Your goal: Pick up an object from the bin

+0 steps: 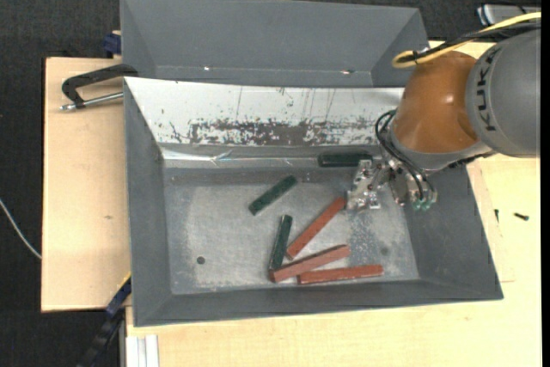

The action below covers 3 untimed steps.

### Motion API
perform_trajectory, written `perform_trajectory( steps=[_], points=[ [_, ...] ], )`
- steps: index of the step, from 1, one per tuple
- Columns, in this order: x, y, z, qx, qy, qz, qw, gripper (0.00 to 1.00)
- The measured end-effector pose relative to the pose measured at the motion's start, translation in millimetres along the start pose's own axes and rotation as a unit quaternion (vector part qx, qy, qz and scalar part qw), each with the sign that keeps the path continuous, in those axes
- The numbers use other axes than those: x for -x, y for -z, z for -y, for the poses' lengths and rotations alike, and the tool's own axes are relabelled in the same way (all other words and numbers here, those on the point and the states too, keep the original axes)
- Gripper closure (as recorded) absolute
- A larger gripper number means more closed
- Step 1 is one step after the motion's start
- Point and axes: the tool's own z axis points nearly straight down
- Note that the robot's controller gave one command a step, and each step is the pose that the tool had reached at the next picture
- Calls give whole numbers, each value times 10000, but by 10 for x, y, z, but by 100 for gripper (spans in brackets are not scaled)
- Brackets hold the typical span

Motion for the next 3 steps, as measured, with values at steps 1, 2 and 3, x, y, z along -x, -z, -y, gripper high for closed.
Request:
perform_trajectory(
  steps=[1, 2, 3],
  points=[
    [-4, -17, -2, -2, -1, 7, 10000, 0],
    [-4, -17, -2, -2, 0, 6, 10000, 0],
    [15, 0, -628, -2, 10, -59, 10000, 100]
  ],
)
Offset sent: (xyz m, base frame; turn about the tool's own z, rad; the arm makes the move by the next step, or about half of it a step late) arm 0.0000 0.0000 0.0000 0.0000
